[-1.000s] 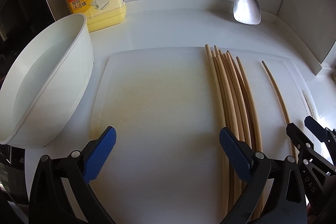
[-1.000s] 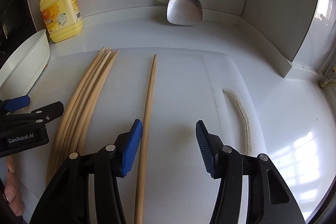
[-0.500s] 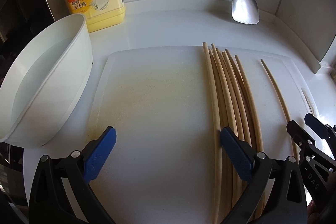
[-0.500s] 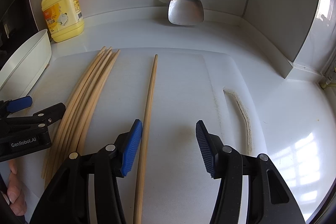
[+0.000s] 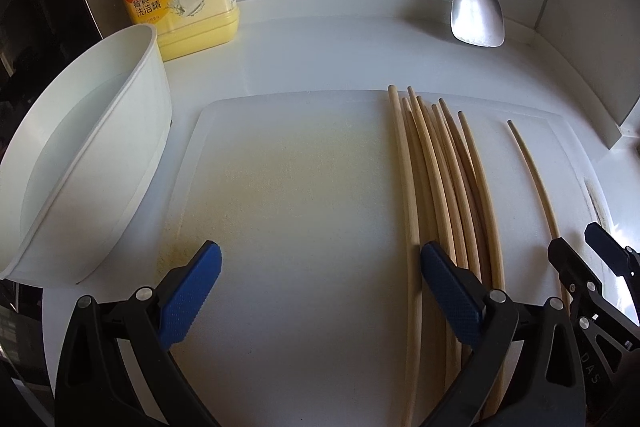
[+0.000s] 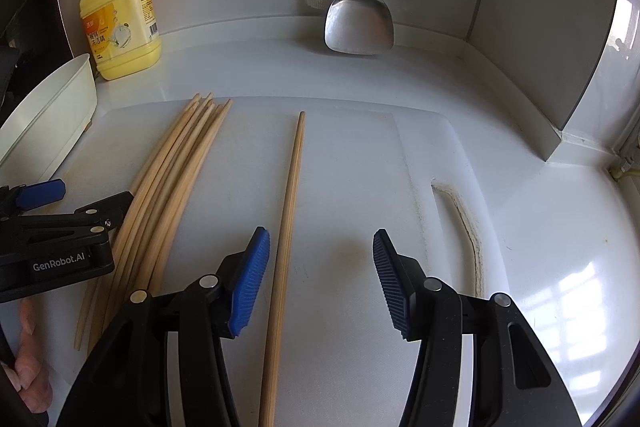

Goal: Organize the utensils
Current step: 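Close the left gripper on one wooden chopstick while the right gripper grasps another, then lift the chopsticks with both grippers and carry them over the white water basin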

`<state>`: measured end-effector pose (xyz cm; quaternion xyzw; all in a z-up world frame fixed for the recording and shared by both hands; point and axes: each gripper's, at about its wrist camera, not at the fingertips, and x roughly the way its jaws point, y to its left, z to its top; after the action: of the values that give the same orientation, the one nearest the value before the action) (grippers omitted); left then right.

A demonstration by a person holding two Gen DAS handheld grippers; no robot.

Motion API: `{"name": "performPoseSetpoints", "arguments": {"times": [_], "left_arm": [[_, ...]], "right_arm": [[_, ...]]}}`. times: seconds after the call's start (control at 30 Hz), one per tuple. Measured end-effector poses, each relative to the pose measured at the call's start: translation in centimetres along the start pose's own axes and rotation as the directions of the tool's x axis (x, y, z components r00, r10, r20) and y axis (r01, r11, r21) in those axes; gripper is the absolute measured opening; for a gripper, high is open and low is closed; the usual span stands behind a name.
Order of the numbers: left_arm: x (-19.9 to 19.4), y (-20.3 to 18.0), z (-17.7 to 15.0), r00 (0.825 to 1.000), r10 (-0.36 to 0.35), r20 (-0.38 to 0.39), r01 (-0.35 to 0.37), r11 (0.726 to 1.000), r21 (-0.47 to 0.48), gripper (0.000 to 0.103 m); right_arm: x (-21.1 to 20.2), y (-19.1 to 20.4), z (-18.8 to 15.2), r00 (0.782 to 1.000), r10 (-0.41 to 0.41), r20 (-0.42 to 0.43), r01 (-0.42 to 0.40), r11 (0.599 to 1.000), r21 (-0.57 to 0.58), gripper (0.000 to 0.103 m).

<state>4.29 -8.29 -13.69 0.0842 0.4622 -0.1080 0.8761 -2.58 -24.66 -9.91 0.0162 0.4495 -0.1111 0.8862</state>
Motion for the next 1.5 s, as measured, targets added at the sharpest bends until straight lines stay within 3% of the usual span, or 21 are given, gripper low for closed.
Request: {"name": "performPoseSetpoints", "arguments": {"times": [0.07, 0.13, 0.33, 0.47, 0.5, 0.8, 1.07, 1.27, 1.5], "left_arm": [[0.1, 0.2, 0.1, 1.000, -0.019, -0.003, 0.019, 1.000, -0.017, 0.094], [0.0, 0.1, 0.0, 1.000, -0.031, 0.007, 0.031, 0.999, -0.014, 0.087], [-1.0, -1.1, -0.5, 0.997, -0.061, 0.038, 0.060, 0.998, 0.033, 0.046], [-1.4, -1.4, -0.7, 0.997, -0.073, 0.039, 0.071, 0.996, 0.048, 0.011], [-1.4, -1.5, -0.7, 0.997, -0.072, 0.037, 0.070, 0.996, 0.052, 0.009], [-1.8, -0.1, -1.0, 0.989, -0.148, -0.012, 0.148, 0.989, 0.002, 0.007], [-4.9, 1.2, -0.4, 0.984, -0.180, 0.011, 0.181, 0.983, -0.038, 0.007], [-8.7, 3.3, 0.8, 0.985, -0.167, 0.044, 0.170, 0.981, -0.088, 0.007], [-12.7, 9.7, 1.7, 0.988, -0.106, 0.109, 0.126, 0.974, -0.189, 0.007]], "right_arm": [[0.1, 0.2, 0.2, 1.000, 0.002, 0.000, -0.002, 1.000, -0.005, 0.051], [0.1, 0.5, 0.3, 1.000, 0.018, 0.004, -0.018, 1.000, -0.016, 0.038], [-0.1, 1.7, 0.2, 0.999, 0.050, 0.000, -0.050, 0.998, -0.048, 0.013], [-0.2, 1.7, 0.2, 0.998, 0.065, -0.002, -0.065, 0.997, -0.050, 0.007], [-0.2, 1.6, 0.2, 0.997, 0.071, -0.002, -0.071, 0.997, -0.044, 0.007], [-0.6, 0.7, 0.2, 0.991, 0.132, -0.028, -0.131, 0.991, 0.025, 0.006], [-2.9, 0.8, 1.2, 0.986, 0.163, -0.015, -0.163, 0.986, 0.023, 0.006], [-5.8, 2.3, 4.0, 0.975, 0.219, 0.025, -0.218, 0.976, -0.020, 0.006], [-8.5, 8.3, 8.2, 0.943, 0.325, 0.066, -0.316, 0.941, -0.119, 0.006]]}}
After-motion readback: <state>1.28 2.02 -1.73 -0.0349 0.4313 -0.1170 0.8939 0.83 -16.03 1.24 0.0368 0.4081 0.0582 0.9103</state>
